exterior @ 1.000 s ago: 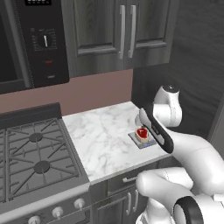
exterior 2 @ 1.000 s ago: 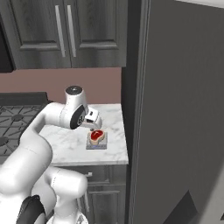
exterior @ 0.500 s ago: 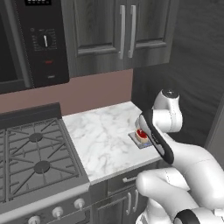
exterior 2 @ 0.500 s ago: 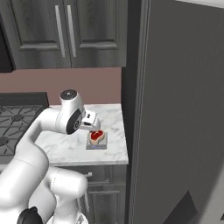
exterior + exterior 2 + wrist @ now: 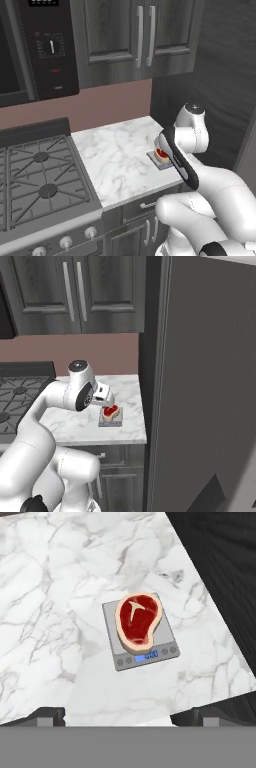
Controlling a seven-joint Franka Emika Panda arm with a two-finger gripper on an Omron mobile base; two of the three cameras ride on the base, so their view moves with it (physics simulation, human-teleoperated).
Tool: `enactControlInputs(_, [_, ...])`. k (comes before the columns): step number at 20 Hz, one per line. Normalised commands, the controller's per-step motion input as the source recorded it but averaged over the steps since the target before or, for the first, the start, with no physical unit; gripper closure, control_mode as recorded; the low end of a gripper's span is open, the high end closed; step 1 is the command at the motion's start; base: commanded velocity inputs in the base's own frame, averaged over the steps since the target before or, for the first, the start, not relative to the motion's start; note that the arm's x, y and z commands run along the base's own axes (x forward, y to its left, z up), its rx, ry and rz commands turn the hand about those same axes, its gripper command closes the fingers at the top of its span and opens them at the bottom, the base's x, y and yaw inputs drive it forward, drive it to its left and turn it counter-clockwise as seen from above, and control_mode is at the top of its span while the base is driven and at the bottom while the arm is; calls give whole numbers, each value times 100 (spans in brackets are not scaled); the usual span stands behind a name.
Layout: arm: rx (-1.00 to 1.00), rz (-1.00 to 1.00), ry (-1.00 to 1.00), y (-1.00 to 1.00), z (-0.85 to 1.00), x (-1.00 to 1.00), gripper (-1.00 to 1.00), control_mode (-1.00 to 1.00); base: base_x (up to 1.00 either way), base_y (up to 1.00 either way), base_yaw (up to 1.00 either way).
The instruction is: Take the steak from the fridge and place it on the digital scale on the counter by the fridge. Wait a few seconds for a reading, then move it to the plate on the dining counter.
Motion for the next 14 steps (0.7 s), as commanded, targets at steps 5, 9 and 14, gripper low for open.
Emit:
enactControlInputs(5, [0, 0, 0, 0, 0, 0, -100, -100, 0, 0, 0])
enactControlInputs(9, [0, 0, 0, 0, 0, 0, -100, -100, 0, 0, 0])
enactControlInputs(14, [0, 0, 0, 0, 0, 0, -100, -100, 0, 0, 0])
